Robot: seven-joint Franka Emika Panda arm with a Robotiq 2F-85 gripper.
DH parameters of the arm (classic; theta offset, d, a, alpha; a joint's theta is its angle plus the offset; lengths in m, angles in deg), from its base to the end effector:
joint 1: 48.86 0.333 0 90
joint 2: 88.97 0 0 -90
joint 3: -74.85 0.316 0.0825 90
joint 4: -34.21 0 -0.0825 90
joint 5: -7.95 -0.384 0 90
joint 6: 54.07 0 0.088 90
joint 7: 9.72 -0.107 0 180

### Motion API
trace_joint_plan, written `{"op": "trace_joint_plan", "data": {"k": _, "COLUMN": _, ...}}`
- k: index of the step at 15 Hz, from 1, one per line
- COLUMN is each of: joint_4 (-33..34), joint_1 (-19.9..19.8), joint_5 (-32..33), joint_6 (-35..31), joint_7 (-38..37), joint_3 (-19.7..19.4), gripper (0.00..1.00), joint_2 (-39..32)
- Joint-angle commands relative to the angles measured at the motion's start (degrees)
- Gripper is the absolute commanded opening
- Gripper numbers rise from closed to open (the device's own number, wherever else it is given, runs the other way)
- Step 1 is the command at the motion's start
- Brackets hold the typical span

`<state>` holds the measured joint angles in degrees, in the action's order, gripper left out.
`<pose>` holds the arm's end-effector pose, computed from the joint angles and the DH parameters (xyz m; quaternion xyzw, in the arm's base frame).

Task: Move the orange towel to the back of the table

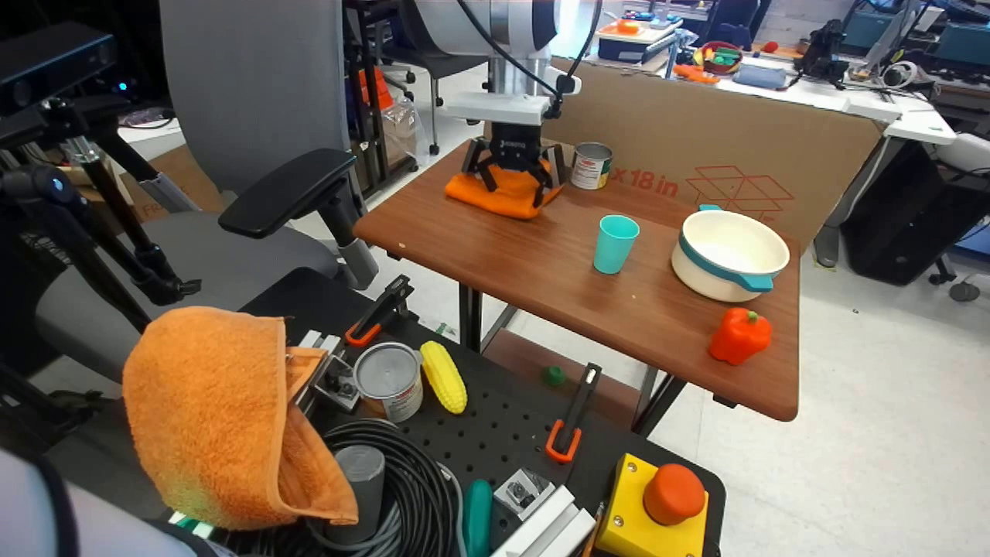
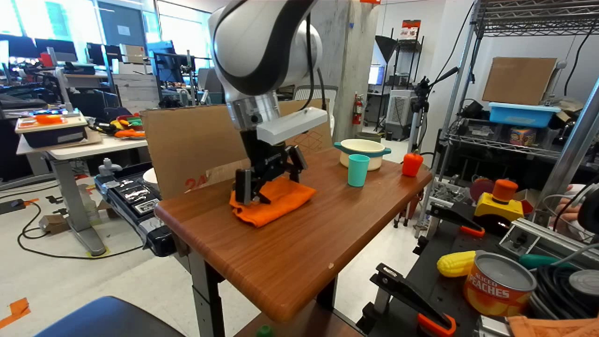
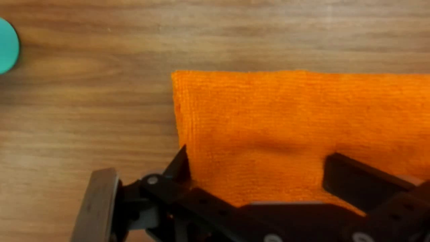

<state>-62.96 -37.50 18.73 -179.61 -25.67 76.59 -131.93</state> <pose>0.6290 0.1382 0.1409 0.9897 0.0365 -0.1073 0.0879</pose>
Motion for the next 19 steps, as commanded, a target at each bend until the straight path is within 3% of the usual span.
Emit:
{"op": "trace_joint_plan", "data": {"k": 1, "joint_4": 6.9, "joint_1": 0.8, "joint_5": -1.2, "joint_6": 1.4, "joint_7": 5.3, "joint_3": 1.5, "gripper": 1.0, "joint_2": -3.2}}
{"op": "trace_joint_plan", "data": {"k": 5, "joint_4": 8.9, "joint_1": 1.6, "joint_5": -1.1, "joint_6": 1.4, "joint_7": 8.1, "joint_3": 2.2, "gripper": 1.0, "joint_2": -2.9}}
{"op": "trace_joint_plan", "data": {"k": 8, "joint_4": 6.9, "joint_1": 1.6, "joint_5": -1.2, "joint_6": 1.7, "joint_7": 8.6, "joint_3": 2.1, "gripper": 1.0, "joint_2": -0.5}}
{"op": "trace_joint_plan", "data": {"k": 11, "joint_4": 1.0, "joint_1": 1.2, "joint_5": -1.9, "joint_6": 2.7, "joint_7": 7.4, "joint_3": 2.1, "gripper": 1.0, "joint_2": 6.0}}
{"op": "trace_joint_plan", "data": {"k": 14, "joint_4": -6.2, "joint_1": 1.8, "joint_5": -2.9, "joint_6": 3.2, "joint_7": 1.1, "joint_3": 0.9, "gripper": 1.0, "joint_2": 15.1}}
{"op": "trace_joint_plan", "data": {"k": 15, "joint_4": 1.0, "joint_1": 1.8, "joint_5": -1.7, "joint_6": 2.9, "joint_7": 4.3, "joint_3": 1.4, "gripper": 1.0, "joint_2": 7.3}}
{"op": "trace_joint_plan", "data": {"k": 19, "joint_4": -4.8, "joint_1": 1.5, "joint_5": -2.0, "joint_6": 3.4, "joint_7": 1.7, "joint_3": 1.4, "gripper": 1.0, "joint_2": 14.5}}
